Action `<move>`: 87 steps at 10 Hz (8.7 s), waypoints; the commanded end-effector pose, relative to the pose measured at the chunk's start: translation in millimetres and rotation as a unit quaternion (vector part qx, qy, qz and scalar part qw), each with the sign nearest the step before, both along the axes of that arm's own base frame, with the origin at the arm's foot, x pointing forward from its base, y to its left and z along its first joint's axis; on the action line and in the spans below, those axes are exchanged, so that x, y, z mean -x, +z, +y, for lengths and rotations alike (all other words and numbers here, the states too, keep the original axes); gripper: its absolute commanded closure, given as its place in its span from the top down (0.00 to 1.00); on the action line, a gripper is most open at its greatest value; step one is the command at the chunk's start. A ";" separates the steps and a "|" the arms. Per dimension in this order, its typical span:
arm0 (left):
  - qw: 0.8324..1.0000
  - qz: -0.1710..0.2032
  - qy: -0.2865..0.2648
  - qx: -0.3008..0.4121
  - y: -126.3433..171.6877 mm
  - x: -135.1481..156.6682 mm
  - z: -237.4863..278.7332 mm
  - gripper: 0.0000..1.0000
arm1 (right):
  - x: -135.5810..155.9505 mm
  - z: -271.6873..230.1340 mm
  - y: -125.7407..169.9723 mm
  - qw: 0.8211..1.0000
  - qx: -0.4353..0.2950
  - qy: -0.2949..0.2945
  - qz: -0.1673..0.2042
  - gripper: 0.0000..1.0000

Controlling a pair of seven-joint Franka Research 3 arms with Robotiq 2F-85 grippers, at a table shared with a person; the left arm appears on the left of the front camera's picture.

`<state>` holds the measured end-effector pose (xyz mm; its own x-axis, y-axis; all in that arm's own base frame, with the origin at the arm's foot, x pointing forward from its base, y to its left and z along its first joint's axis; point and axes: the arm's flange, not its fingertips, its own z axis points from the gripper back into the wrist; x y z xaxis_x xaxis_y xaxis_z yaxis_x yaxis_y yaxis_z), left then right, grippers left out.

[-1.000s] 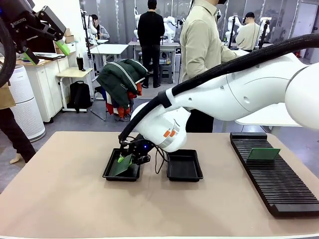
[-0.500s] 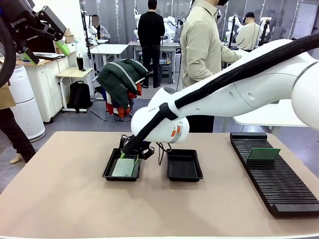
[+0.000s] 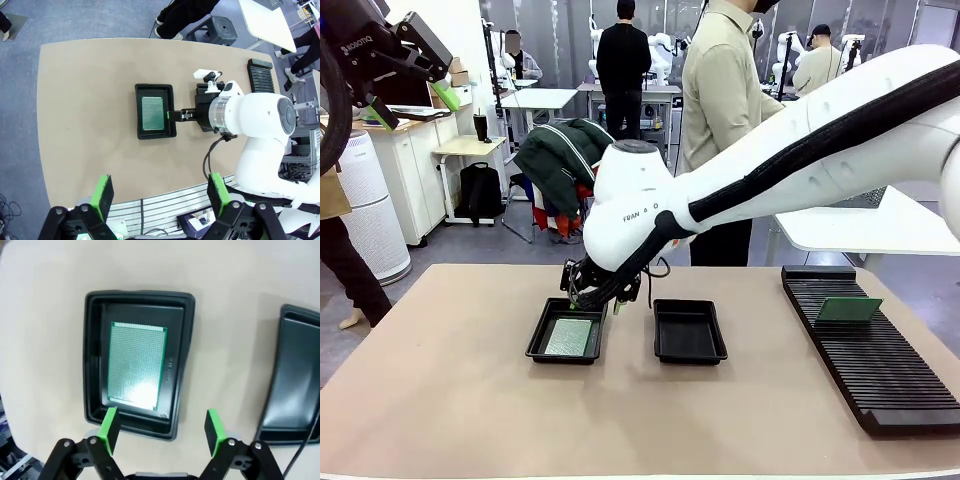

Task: Inspect and transfer BCBs to ESD trays.
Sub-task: Pick up the Blank PCB from the PCB Rack and place it in the left ESD tray, then pick up the ESD tray and place it on the left side of the table.

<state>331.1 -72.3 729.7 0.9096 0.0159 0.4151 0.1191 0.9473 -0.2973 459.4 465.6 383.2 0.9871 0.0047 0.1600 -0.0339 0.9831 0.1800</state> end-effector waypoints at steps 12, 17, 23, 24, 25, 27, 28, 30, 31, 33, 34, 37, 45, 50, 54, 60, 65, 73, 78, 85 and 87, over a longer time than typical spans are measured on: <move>1.000 0.001 0.001 0.001 -1.1 -0.1 1.4 1.00 | 6.7 4.7 25.5 0.999 0.035 0.011 0.009 1.00; 1.000 0.001 0.001 0.001 -1.1 -0.1 1.4 1.00 | 6.7 4.7 25.5 0.999 0.035 0.011 0.009 1.00; 1.000 0.001 0.001 0.001 -1.1 -0.1 1.4 1.00 | 6.7 4.7 25.5 0.999 0.035 0.011 0.009 1.00; 1.000 0.001 0.001 0.001 -1.1 -0.1 1.4 1.00 | 6.7 4.7 25.5 0.999 0.035 0.011 0.009 1.00; 1.000 0.001 0.001 0.001 -1.1 -0.1 1.4 1.00 | 6.7 4.7 25.5 0.999 0.035 0.011 0.009 1.00; 1.000 0.001 0.001 0.001 -1.1 -0.1 1.4 1.00 | 6.7 4.7 25.5 0.999 0.035 0.011 0.009 1.00; 1.000 0.000 0.000 0.000 0.0 0.0 0.0 1.00 | 6.7 4.7 25.5 0.999 0.035 0.011 0.009 1.00; 1.000 0.011 -0.012 -0.013 -18.9 -18.6 -2.4 1.00 | 8.2 -9.9 36.1 1.000 -0.006 -0.007 0.012 1.00; 0.999 0.026 -0.011 -0.019 -27.7 -25.4 -2.4 1.00 | 12.1 -22.8 44.7 0.999 -0.036 -0.018 0.011 1.00; 0.998 0.049 -0.008 -0.025 -44.7 -37.9 -3.7 1.00 | 18.2 -48.6 57.2 0.996 -0.080 -0.034 0.009 1.00; 0.997 0.067 -0.024 -0.031 -55.1 -41.9 -7.0 1.00 | 20.5 -63.6 62.2 0.994 -0.104 -0.037 0.009 1.00; 0.990 0.120 -0.043 -0.061 -102.4 -47.5 -24.9 1.00 | 22.3 -104.5 71.9 0.985 -0.165 -0.051 0.019 1.00; 0.983 0.173 -0.028 -0.052 -246.2 -73.6 -75.4 1.00 | 15.9 -127.0 91.0 0.979 -0.197 -0.054 0.022 1.00; 0.986 0.144 0.006 -0.083 -314.7 -112.3 -100.0 1.00 | 15.9 -127.0 91.0 0.979 -0.197 -0.054 0.022 1.00; 0.986 0.116 0.007 -0.121 -363.5 -143.5 -112.3 1.00 | 15.9 -127.0 91.0 0.979 -0.197 -0.054 0.022 1.00; 0.984 0.113 -0.005 -0.141 -407.8 -163.7 -116.1 1.00 | 15.9 -127.0 91.0 0.979 -0.197 -0.054 0.022 1.00; 0.981 0.115 0.000 -0.158 -415.7 -165.1 -121.0 1.00 | 15.9 -127.0 91.0 0.979 -0.197 -0.054 0.022 1.00; 0.982 0.119 -0.021 -0.148 -412.4 -161.5 -114.5 1.00 | 15.9 -127.0 91.0 0.979 -0.197 -0.054 0.022 1.00; 0.980 0.125 -0.014 -0.152 -414.5 -167.2 -112.5 0.80 | 15.9 -127.0 91.0 0.979 -0.197 -0.054 0.022 1.00; 0.982 0.119 -0.012 -0.149 -416.8 -173.3 -117.5 0.33 | 15.9 -127.0 91.0 0.979 -0.197 -0.054 0.022 1.00; 0.981 0.120 -0.011 -0.151 -417.8 -173.6 -117.2 0.20 | 15.9 -127.0 91.0 0.979 -0.197 -0.054 0.022 1.00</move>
<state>501.0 -187.6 314.0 0.9805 -0.1031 0.1676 0.1103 0.9933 -0.0344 442.5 336.3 475.2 0.9879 -0.1329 0.0802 0.0659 0.8269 0.5585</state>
